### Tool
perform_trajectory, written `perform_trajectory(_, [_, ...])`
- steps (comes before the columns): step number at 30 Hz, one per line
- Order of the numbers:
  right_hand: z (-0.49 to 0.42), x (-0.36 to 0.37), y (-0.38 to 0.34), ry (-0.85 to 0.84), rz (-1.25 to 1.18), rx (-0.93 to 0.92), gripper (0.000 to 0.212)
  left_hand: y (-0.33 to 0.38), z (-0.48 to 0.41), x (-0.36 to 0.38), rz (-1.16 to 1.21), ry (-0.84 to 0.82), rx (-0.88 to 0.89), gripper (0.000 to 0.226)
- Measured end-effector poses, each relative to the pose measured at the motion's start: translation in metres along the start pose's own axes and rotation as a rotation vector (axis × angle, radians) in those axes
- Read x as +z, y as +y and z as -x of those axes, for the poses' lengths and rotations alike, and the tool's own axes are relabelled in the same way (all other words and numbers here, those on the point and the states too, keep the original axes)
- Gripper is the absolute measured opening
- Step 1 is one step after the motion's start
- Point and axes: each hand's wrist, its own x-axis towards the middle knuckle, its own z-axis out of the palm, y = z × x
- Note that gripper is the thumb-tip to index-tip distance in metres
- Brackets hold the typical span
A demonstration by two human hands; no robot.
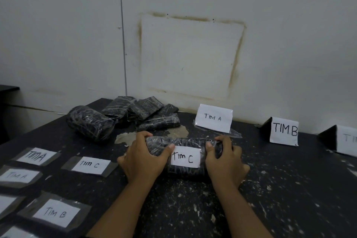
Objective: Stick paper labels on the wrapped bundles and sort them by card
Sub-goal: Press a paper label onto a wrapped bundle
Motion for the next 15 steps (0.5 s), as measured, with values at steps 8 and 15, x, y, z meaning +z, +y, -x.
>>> perform_trajectory(8, [0.012, 0.003, -0.021, -0.139, 0.249, 0.012, 0.116, -0.001, -0.002, 0.002, 0.041, 0.002, -0.026, 0.051])
perform_trajectory(15, [0.01, 0.004, -0.026, -0.189, 0.131, 0.083, 0.115, 0.0, -0.001, 0.002, 0.13, 0.018, -0.043, 0.051])
